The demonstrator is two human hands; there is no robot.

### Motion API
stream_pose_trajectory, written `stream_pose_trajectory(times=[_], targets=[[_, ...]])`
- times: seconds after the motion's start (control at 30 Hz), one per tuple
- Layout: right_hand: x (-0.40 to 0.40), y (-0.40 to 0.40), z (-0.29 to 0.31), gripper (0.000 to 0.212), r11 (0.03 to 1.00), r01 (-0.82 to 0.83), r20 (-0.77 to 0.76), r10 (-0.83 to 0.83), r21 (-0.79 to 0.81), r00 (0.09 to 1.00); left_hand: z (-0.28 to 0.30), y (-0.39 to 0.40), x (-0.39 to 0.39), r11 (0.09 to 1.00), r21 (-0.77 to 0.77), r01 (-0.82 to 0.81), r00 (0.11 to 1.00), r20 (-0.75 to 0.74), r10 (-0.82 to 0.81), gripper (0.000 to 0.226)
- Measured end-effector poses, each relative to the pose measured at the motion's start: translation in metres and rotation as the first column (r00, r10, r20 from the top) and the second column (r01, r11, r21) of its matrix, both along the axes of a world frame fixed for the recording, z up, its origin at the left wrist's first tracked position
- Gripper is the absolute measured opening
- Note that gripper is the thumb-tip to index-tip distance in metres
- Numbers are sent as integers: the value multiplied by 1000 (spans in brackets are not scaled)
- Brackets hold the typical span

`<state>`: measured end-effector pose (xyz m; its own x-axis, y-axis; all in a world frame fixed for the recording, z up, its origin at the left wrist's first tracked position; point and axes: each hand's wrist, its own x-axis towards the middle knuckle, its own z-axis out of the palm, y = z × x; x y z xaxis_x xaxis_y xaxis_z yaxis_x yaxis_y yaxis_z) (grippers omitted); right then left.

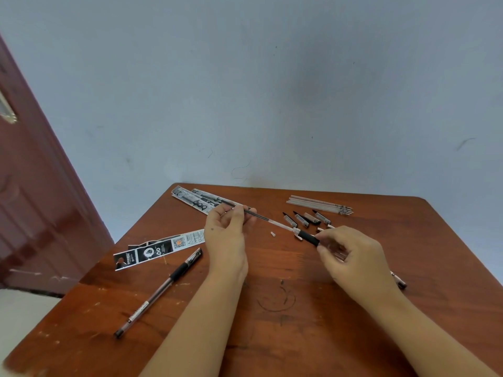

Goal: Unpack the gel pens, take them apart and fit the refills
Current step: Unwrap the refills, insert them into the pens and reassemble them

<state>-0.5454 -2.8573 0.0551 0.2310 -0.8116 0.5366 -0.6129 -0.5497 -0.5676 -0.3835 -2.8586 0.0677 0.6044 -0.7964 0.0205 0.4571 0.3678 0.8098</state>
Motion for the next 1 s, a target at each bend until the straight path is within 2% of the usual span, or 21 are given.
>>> stream_pose_trajectory(times=[0.33,0.47,0.73,0.87,1.0], targets=[[-1,-2,1,18,1000,-5,-58,4,-10,998,3,2,-2,996,-82,46,998,41,-43,17],[-1,-2,1,19,1000,13,-15,-13,-12,1000,3,3,-3,993,-100,58,996,69,-51,18],[-3,-5,-2,20,999,33,74,-33,2,997,1,0,-3,995,-84,60,996,78,-53,17],[-2,-3,-1,20,1000,20,61,-20,-2,998,1,3,-7,991,-76,106,990,97,-98,17],[0,-4,-3,22,998,-2,39,5,-62,999,-1,6,-10,984,-13,179,965,196,-173,15]])
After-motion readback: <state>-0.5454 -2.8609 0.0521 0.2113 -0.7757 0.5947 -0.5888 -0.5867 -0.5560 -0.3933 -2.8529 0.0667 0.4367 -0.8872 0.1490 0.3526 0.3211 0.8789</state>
